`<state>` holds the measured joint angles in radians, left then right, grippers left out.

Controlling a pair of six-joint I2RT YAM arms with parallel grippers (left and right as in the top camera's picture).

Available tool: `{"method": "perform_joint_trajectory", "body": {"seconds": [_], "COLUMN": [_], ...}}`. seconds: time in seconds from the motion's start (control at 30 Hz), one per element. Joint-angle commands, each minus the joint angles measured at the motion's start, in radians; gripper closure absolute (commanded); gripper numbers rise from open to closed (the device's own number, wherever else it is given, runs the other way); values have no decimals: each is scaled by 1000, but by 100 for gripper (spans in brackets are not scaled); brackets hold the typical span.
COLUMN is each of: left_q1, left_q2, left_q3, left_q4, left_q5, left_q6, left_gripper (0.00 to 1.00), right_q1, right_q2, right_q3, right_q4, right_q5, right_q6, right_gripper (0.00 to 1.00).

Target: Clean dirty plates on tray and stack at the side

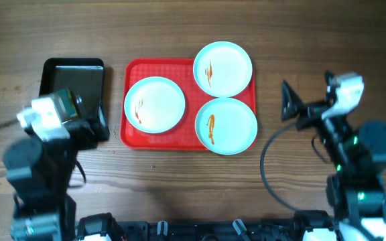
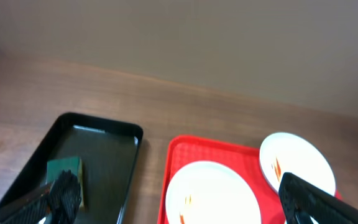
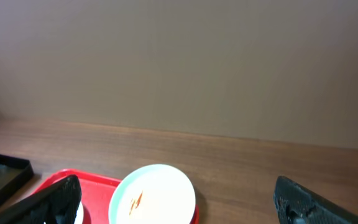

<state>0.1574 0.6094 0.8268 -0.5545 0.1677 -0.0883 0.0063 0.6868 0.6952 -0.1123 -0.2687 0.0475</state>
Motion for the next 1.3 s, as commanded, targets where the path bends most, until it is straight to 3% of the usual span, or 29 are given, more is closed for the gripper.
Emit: {"method": "perform_joint_trajectory", "body": {"seconds": [0.0, 0.17, 0.27, 0.37, 0.57, 0.7, 0.77, 0.83, 0.87, 1.07, 1.27], "left_q1": [-5, -5, -5, -5, 72, 98, 98, 103, 104, 137, 144], "left_q2": [267, 670, 810, 946, 938, 933, 933, 933, 933, 949, 1029], "left_q3": [277, 592, 592, 591, 658, 660, 660, 660, 660, 660, 660], "left_q4": [-193, -526, -579, -621, -604, -586, -587, -588, -587, -570, -525], "left_q5": [26, 44, 53, 63, 60, 33, -42, -234, -262, -271, -282], "left_q6": [-26, -25, -25, -25, -25, -24, -72, -238, -252, -256, -257], "left_gripper": [0, 0, 0, 0, 0, 0, 0, 1, 0, 0, 0], "right_q1": [6, 6, 6, 53, 412, 552, 580, 600, 603, 606, 617], "right_q2": [225, 582, 687, 764, 935, 1125, 1196, 1281, 1319, 1459, 1475], "right_q3": [277, 645, 667, 667, 713, 819, 832, 832, 832, 832, 821], "right_q4": [-166, -529, -526, -465, -481, -555, -549, -546, -541, -465, -398], "right_q5": [-76, -122, -159, -288, -35, 116, 118, 124, 123, 90, 143], "right_q6": [5, -3, 124, 129, 297, 349, 362, 402, 406, 404, 434], "right_gripper": [0, 0, 1, 1, 14, 27, 39, 51, 53, 58, 78]}}
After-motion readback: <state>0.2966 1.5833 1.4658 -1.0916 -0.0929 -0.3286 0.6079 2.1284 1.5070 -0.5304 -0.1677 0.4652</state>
